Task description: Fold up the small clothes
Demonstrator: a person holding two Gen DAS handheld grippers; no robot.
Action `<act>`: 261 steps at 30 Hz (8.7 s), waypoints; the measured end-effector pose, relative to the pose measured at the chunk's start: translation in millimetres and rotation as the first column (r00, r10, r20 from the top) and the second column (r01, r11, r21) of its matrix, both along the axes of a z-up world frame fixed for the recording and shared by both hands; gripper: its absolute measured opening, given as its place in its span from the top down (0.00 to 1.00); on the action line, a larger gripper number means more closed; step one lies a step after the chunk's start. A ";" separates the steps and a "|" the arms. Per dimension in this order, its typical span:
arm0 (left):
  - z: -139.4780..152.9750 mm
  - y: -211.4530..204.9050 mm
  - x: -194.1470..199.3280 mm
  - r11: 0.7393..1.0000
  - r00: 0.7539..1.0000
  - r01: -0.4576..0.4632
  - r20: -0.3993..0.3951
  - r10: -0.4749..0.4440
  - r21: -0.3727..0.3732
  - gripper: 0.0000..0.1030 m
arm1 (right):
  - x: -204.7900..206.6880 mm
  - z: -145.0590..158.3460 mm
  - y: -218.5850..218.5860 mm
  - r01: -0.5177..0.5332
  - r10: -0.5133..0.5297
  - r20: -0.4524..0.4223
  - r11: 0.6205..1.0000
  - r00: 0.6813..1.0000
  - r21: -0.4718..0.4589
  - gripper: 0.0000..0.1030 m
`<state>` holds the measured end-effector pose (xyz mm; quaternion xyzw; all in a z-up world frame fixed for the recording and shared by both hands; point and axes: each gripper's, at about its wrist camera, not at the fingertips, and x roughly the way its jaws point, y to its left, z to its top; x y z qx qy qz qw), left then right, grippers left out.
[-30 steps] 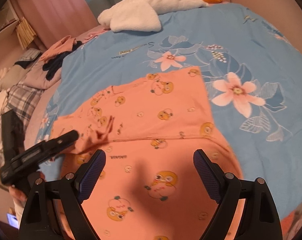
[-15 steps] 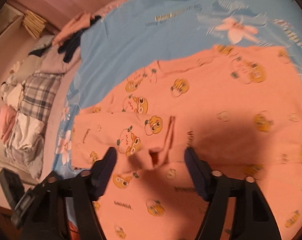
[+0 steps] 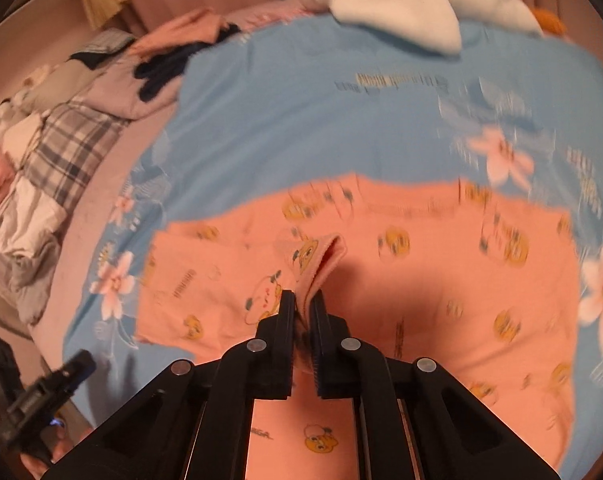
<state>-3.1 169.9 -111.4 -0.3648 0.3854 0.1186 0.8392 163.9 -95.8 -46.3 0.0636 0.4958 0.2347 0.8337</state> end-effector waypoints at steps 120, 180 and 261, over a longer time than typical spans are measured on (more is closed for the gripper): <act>-33.2 -151.1 161.4 0.861 0.868 0.489 -0.179 -0.463 0.141 0.70 | 7.1 -75.5 -113.3 0.188 -0.199 -0.027 0.957 0.980 -0.222 0.65; 42.1 -153.9 20.9 0.913 0.930 0.351 0.040 -0.366 0.208 0.14 | -99.0 20.1 -173.6 0.293 -0.296 0.253 0.955 0.921 0.050 0.17; -8.7 -115.4 -0.3 0.923 0.940 0.342 0.088 -0.331 -0.176 0.94 | -143.8 -54.8 -217.0 0.222 -0.213 -0.065 0.913 0.975 0.342 0.95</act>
